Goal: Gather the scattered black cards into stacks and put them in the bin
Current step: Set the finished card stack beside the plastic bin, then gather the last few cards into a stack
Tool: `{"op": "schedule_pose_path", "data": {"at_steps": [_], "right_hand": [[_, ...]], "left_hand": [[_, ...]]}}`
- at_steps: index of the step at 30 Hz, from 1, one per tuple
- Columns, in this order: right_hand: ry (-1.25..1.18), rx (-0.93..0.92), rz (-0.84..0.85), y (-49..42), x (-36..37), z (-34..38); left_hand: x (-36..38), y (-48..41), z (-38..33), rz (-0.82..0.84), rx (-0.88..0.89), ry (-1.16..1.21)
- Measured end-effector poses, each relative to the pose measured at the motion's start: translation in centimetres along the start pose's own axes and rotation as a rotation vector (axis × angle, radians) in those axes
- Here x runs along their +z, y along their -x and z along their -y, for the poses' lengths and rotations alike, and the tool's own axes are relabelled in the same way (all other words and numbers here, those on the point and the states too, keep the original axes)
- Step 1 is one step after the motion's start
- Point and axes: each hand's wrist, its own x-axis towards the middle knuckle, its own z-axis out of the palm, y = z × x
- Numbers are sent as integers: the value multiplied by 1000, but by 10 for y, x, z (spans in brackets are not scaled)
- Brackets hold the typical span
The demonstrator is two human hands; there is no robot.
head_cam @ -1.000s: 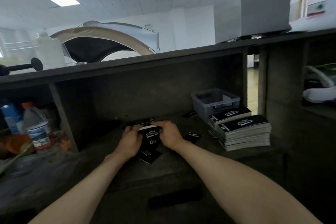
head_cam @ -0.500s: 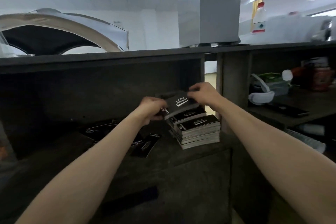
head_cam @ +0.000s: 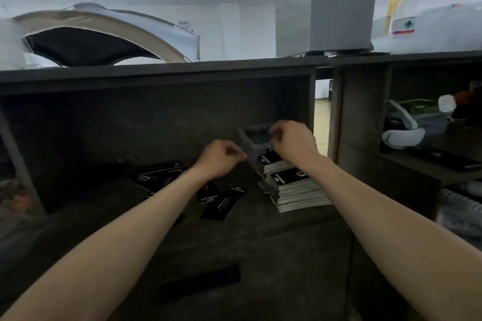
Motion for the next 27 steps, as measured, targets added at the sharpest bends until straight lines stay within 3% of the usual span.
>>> {"op": "schedule_pose_path", "data": {"at_steps": [2,5,8,11,13,17,21,23,27], "right_hand": [[-49,-155,127,4,15,26],[33,-323,508,7,48,62],[119,-299,872,9,90,83],[168,-218,979,15,135,93],[202,-162,993,20,162,97],[153,-196,844,11,194,104],[-40,-86,570,-27,202,104],[73,13,494,-45,209,96],[297,240,627,-51,224,84]], "left_hand": [[-32,15,30,52,40,-174],[-83,47,83,287,-8,-358],[-123,79,133,428,-157,-438],[-138,93,173,410,-201,-459],[-134,91,184,385,-245,-466],[-117,64,186,363,-293,-565],[-116,29,186,131,-167,-628],[-122,11,196,57,-191,-615],[-126,-13,228,131,-305,-465]]}}
